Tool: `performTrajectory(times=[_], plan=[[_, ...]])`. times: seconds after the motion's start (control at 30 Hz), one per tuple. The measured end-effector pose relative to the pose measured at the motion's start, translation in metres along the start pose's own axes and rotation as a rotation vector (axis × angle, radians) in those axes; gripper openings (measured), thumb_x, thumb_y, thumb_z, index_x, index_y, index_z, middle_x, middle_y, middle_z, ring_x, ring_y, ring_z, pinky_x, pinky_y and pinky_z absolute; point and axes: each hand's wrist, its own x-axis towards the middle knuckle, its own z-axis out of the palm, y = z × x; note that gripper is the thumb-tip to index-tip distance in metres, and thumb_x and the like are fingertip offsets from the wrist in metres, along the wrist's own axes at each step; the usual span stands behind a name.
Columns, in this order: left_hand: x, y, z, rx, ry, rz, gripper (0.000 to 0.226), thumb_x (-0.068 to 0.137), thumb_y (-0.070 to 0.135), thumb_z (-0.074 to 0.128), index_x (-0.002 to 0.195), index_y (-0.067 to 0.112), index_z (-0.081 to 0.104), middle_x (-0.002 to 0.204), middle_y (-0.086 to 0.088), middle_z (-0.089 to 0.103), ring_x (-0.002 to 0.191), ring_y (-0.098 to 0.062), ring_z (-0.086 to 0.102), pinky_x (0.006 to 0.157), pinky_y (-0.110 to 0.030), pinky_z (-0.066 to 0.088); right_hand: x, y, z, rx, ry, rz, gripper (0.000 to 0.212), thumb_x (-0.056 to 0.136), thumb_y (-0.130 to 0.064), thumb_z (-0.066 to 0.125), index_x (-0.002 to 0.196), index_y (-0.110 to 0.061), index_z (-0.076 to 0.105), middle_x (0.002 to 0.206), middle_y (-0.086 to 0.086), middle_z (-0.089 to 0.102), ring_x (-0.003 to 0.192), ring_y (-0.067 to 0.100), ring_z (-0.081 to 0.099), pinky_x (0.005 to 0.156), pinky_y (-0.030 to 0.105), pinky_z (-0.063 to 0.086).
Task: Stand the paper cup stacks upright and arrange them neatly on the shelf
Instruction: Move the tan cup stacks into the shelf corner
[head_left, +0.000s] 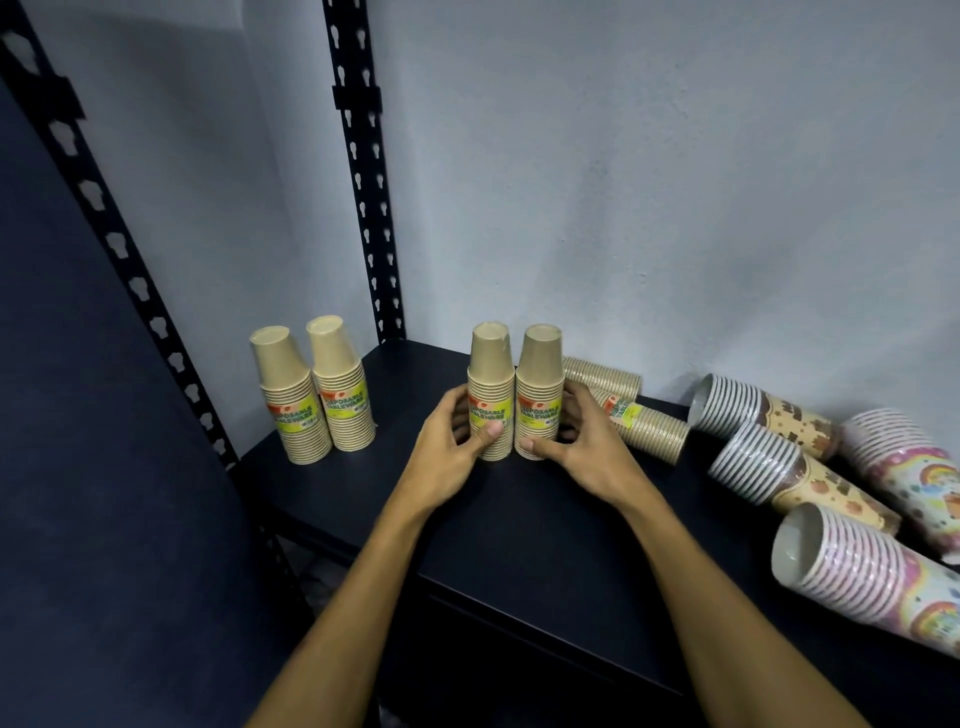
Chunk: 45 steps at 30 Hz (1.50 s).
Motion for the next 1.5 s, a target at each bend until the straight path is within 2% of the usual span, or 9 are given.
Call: performTrajectory(times=[0.13,0.37,0.57,0.77,0.9,1.03,1.17,1.33,1.5], plan=[[0.000,-0.004,0.001,0.051,0.011,-0.002,0.060,0.088,0.023,0.077,0.140,0.013,0.049,0.132,0.004,0.065,0.119,-0.003,0.062,0.102,-0.023,0.050,-0.001,-0.001,0.002,-0.013,0.006,-0.017,0.084,0.079,-0.021,0.086,0.147,-0.027,0.038,0.143,-0.006,0.056,0.131,0.010,0.054,0.111,0.035,0.045],[-0.015,-0.003,-0.005,0.113,0.073,0.016,0.055,0.087,0.021,0.078,0.135,0.015,0.052,0.123,0.010,0.066,0.110,0.010,0.061,0.088,-0.009,0.048,-0.005,-0.003,0.009,-0.005,-0.027,-0.045,0.076,0.078,-0.019,0.086,0.138,-0.027,0.041,0.139,-0.009,0.058,0.129,0.004,0.055,0.110,0.034,0.045],[-0.044,-0.007,-0.038,0.197,0.140,0.033,0.056,0.084,0.031,0.081,0.132,0.019,0.055,0.122,0.012,0.067,0.112,0.005,0.063,0.093,-0.014,0.051,-0.008,-0.007,0.038,0.003,-0.123,-0.060,0.067,0.077,-0.025,0.087,0.131,-0.025,0.047,0.134,-0.010,0.063,0.125,0.002,0.059,0.111,0.037,0.047],[-0.073,-0.010,-0.080,0.234,0.247,0.030,0.058,0.082,0.024,0.083,0.132,0.026,0.054,0.118,0.024,0.063,0.105,0.016,0.061,0.087,-0.007,0.049,-0.002,-0.025,0.081,0.042,-0.224,-0.098,0.060,0.071,-0.033,0.089,0.121,-0.024,0.056,0.128,-0.008,0.068,0.121,0.008,0.063,0.107,0.043,0.050],[-0.085,-0.011,-0.103,0.285,0.331,0.034,0.060,0.082,0.025,0.083,0.135,0.020,0.056,0.120,0.016,0.065,0.101,0.014,0.062,0.084,-0.003,0.046,0.005,-0.035,0.110,0.044,-0.266,-0.109,0.056,0.074,-0.024,0.089,0.120,-0.021,0.057,0.125,-0.007,0.070,0.118,0.007,0.065,0.107,0.041,0.050],[-0.087,-0.014,-0.119,0.403,0.377,0.066,0.058,0.085,0.034,0.080,0.135,0.017,0.056,0.127,0.006,0.066,0.109,-0.004,0.064,0.088,-0.007,0.048,0.014,-0.045,0.128,0.011,-0.264,-0.117,0.052,0.074,-0.025,0.089,0.116,-0.020,0.060,0.117,-0.008,0.070,0.109,0.010,0.066,0.098,0.036,0.054],[-0.086,-0.022,-0.128,0.445,0.460,0.064,0.064,0.083,0.040,0.080,0.136,0.012,0.058,0.124,-0.004,0.066,0.108,-0.016,0.066,0.091,-0.034,0.057,0.023,-0.053,0.137,-0.029,-0.284,-0.127,0.053,0.073,-0.026,0.090,0.117,-0.018,0.061,0.113,-0.003,0.069,0.103,0.017,0.065,0.091,0.035,0.055],[-0.087,-0.026,-0.125,0.300,0.548,-0.004,0.065,0.077,0.033,0.086,0.130,0.009,0.058,0.120,0.001,0.068,0.101,-0.005,0.067,0.088,-0.022,0.057,0.025,-0.049,0.147,-0.016,-0.263,-0.128,0.055,0.075,-0.023,0.089,0.122,-0.018,0.061,0.112,-0.004,0.070,0.103,0.013,0.065,0.086,0.023,0.051],[-0.087,-0.030,-0.124,0.238,0.578,-0.017,0.064,0.075,0.031,0.088,0.129,0.013,0.059,0.118,0.002,0.069,0.102,-0.006,0.068,0.087,-0.025,0.058,0.023,-0.044,0.151,-0.007,-0.227,-0.145,0.061,0.076,-0.024,0.088,0.129,-0.021,0.059,0.114,-0.008,0.070,0.102,0.005,0.065,0.076,0.007,0.044]])
